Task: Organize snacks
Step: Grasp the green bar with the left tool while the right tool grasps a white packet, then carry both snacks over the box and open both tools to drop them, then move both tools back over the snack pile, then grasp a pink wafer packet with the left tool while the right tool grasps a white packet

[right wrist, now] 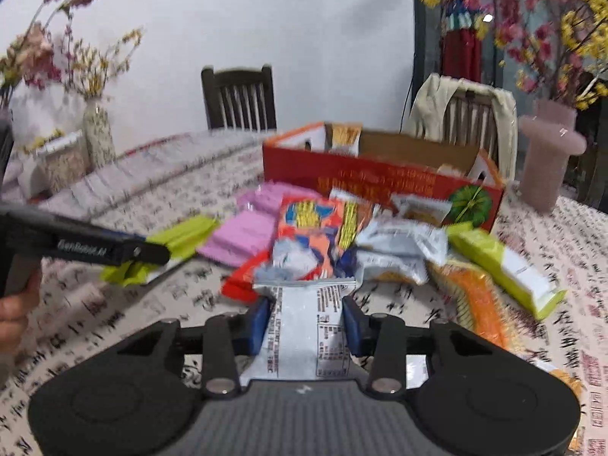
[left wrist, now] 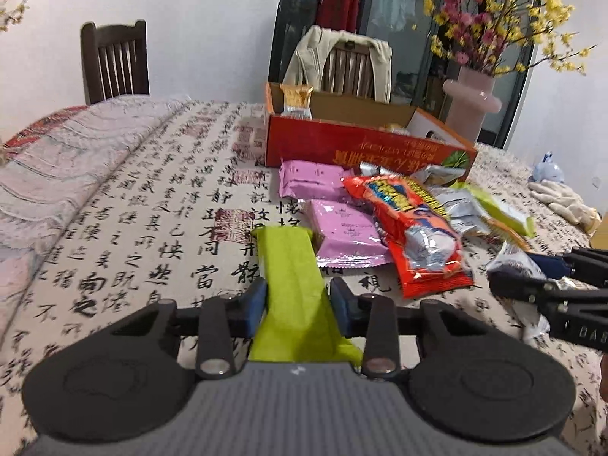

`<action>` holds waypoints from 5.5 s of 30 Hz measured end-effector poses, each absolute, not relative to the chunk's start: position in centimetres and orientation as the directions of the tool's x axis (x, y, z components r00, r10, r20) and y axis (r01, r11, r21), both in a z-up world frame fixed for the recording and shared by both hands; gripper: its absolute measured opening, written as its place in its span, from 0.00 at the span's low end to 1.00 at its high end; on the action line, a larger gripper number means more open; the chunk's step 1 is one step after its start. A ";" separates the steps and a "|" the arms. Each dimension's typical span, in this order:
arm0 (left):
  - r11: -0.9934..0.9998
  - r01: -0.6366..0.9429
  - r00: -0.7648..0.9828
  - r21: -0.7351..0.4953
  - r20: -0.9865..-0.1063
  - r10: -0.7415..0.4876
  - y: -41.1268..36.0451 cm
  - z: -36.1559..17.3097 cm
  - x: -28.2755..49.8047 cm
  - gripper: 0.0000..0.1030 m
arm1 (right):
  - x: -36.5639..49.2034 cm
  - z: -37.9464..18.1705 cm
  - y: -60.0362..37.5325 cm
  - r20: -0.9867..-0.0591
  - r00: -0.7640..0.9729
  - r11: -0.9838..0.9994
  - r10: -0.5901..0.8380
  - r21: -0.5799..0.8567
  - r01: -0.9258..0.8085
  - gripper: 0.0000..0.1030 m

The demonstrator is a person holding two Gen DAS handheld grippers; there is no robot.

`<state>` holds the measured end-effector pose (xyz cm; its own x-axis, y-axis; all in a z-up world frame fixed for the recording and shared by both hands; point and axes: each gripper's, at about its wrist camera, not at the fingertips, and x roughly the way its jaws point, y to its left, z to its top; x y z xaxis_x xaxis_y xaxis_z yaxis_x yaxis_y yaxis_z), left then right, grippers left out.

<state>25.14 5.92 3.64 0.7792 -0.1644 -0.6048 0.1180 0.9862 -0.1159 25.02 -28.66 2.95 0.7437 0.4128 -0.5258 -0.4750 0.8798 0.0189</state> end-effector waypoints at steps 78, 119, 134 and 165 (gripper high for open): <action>0.986 0.159 0.759 -0.041 -0.634 -0.149 1.8 6.5 59.4 0.65 | 68.3 5.2 -28.5 -0.697 0.681 0.972 0.225 0.108 -0.211 0.74; 0.993 0.024 0.872 -0.116 -0.482 -0.078 6.2 7.7 19.1 1.00 | 21.2 6.2 -38.1 -0.390 0.857 0.941 0.338 0.141 -0.307 0.97; 0.999 0.043 0.831 0.015 -0.555 -0.028 4.7 4.1 20.1 1.00 | 19.2 2.1 -36.9 -0.454 0.815 0.932 0.359 0.132 -0.337 0.71; 0.992 0.092 0.705 -0.084 -0.698 -0.124 -0.6 0.8 36.0 0.92 | 26.7 0.3 -35.0 -0.593 0.731 0.928 0.337 0.079 -0.364 0.59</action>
<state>36.02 -0.64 0.81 0.7055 -0.1244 -0.6977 0.0918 0.9922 -0.0841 26.71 -34.97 0.26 0.7313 0.3373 -0.5928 -0.3639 0.9281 0.0791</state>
